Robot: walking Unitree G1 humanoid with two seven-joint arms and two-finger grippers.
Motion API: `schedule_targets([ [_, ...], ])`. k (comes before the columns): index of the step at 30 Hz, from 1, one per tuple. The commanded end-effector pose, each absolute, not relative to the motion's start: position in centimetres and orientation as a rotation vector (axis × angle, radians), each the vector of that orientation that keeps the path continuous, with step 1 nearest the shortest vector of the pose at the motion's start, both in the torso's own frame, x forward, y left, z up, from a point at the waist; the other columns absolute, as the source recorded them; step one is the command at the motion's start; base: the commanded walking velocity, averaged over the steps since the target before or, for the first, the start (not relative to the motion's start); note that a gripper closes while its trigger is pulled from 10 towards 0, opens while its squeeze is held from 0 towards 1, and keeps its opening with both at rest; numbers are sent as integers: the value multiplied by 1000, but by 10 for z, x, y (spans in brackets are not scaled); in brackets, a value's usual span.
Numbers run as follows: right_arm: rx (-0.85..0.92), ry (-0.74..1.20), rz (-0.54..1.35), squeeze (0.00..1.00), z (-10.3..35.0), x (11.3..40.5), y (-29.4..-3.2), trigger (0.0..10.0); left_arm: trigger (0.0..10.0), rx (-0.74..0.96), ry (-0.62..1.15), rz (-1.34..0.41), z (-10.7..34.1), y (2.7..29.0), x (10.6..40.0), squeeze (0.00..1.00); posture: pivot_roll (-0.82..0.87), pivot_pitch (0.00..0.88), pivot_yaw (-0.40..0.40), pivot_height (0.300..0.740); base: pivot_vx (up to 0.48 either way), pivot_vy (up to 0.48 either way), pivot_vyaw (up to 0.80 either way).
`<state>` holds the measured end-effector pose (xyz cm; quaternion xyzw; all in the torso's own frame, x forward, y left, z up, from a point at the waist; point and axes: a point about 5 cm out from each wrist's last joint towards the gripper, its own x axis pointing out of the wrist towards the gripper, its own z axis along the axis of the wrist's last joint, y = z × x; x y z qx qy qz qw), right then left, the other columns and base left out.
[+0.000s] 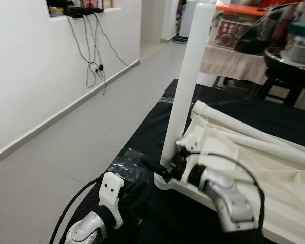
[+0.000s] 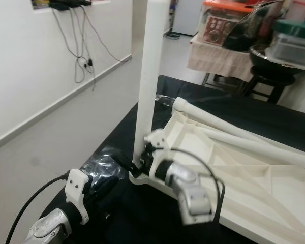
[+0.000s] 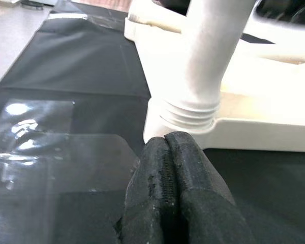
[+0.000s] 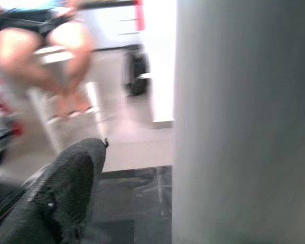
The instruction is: Building children table
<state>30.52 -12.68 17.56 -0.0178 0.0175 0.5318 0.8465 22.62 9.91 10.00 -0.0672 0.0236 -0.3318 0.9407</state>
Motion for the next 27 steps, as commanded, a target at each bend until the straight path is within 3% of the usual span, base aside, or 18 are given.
schedule_targets([
  [1, -7, 81, 1268, 0, 166, 305, -130, 10000, 10000, -136, 61, -677, 98, 97, 226, 0, 27, 0, -87, 740, 0, 0, 0],
  [11, 73, 121, 1262, 0, 167, 339, -131, 10000, 10000, -130, 59, -675, 98, 97, 228, 0, 47, 0, -89, 740, 0, 0, 0],
  [12, 86, 127, 1254, 0, 166, 343, -130, 4431, 10000, -128, 58, -674, 98, 97, 228, 0, 48, 0, -89, 740, 0, 0, 0],
  [13, 98, 130, 1247, 0, 165, 345, -129, 0, 10000, -127, 59, -673, 98, 96, 229, 0, 50, 0, -90, 740, 0, 0, 0],
  [25, 92, 112, 1286, 0, 163, 338, -146, 0, 10000, -130, 58, -675, 100, 96, 231, 0, 34, 0, -78, 740, 0, 0, 0],
  [27, 48, 96, 1166, 0, 158, 329, -152, 0, 10000, -132, 58, -674, 100, 99, 231, 0, 13, 0, -75, 740, 0, 0, 0],
])
